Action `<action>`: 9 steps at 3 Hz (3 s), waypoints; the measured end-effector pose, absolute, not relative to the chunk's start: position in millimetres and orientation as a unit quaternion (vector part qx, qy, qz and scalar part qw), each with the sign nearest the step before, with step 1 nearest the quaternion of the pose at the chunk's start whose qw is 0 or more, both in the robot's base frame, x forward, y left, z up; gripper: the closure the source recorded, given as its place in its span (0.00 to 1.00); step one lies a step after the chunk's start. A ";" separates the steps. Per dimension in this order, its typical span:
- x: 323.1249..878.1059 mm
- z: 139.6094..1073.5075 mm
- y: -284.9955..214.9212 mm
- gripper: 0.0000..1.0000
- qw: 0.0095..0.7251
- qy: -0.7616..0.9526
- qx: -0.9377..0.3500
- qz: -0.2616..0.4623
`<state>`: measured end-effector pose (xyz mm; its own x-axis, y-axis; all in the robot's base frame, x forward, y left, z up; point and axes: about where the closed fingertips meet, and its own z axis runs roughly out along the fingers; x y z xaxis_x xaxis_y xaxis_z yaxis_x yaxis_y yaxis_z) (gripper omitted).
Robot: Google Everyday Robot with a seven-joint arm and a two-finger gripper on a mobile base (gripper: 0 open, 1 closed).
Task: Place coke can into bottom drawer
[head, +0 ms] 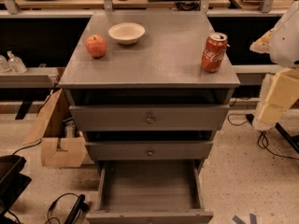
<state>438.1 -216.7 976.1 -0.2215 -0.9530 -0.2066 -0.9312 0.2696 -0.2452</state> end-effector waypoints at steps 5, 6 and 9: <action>576.0 936.0 -277.0 0.00 0.454 0.788 -0.413 0.037; 635.6 941.5 -280.9 0.00 0.549 0.754 -0.353 0.070; 663.5 933.0 -260.1 0.00 0.575 0.731 -0.355 0.096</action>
Offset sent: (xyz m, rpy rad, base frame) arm 0.0482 -0.0192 -0.0414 0.2436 -0.1606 -0.1758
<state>663.5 -260.1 933.0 -0.0876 -0.4079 -0.9088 -0.6291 0.7300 -0.2670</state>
